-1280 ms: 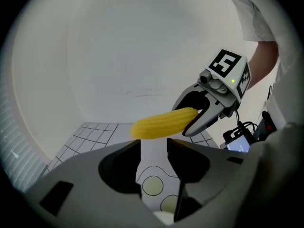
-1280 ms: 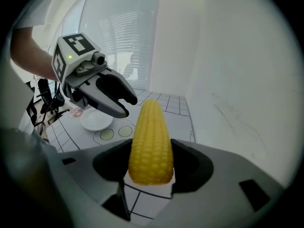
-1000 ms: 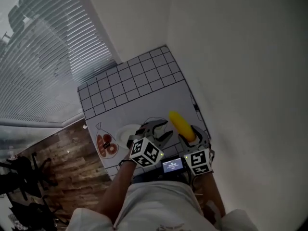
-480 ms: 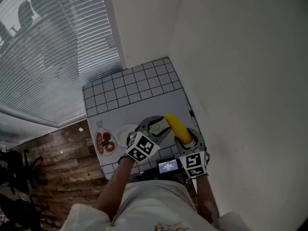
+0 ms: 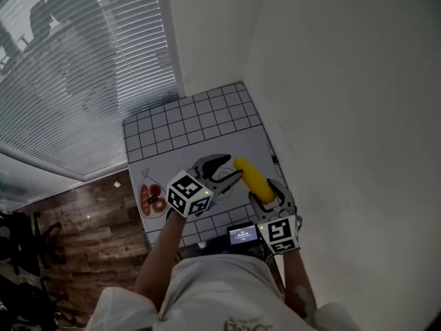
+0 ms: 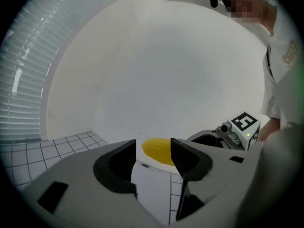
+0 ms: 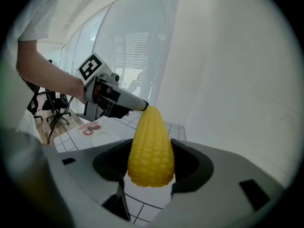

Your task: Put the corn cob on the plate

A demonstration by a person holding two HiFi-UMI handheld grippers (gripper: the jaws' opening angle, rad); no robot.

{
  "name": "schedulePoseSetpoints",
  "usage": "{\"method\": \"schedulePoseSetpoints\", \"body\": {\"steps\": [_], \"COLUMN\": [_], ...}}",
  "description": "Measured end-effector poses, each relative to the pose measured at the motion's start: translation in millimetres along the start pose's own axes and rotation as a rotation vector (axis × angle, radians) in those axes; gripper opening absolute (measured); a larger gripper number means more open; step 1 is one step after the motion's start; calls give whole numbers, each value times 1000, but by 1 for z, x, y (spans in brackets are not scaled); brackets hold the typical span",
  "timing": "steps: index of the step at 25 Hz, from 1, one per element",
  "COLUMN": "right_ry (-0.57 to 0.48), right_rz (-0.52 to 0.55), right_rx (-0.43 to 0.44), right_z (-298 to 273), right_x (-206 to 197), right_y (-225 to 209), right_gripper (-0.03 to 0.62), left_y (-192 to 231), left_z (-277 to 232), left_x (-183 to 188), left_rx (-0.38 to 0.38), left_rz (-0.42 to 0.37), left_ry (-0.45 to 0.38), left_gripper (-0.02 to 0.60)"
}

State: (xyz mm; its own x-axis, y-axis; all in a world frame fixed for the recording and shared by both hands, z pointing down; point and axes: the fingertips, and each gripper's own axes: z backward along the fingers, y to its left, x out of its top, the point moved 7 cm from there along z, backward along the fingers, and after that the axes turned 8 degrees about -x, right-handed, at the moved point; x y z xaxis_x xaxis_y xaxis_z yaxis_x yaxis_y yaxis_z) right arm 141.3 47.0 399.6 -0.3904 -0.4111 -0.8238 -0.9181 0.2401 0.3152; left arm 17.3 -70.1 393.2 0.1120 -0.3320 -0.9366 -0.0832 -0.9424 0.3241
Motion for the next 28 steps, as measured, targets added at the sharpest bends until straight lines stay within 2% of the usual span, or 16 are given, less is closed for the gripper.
{"method": "schedulePoseSetpoints", "body": {"steps": [3,7,14,18,25,28], "right_ry": [-9,-19,-51,-48,-37,-33], "right_rz": [9,26,38,37,68,92], "right_rx": [1,0,1,2,17,34], "right_z": [4,6,14,16,14,11], "right_x": [2,4,10,9,12,16], "right_y": [-1,0,3,1,2,6], "right_gripper": [253,253,253,253,253,253], "left_y": [2,9,10,3,0,0], "left_z": [1,4,0,-6,-2,4], "left_x": [1,2,-1,-1,6,6], "left_rx": [-52,-119,-189,-202,-160,-133], "left_rz": [81,248,407,389,250,237], "left_ry": [-46,-170,-297,-261,-138,-120], "left_gripper": [224,224,224,225,224,224]}}
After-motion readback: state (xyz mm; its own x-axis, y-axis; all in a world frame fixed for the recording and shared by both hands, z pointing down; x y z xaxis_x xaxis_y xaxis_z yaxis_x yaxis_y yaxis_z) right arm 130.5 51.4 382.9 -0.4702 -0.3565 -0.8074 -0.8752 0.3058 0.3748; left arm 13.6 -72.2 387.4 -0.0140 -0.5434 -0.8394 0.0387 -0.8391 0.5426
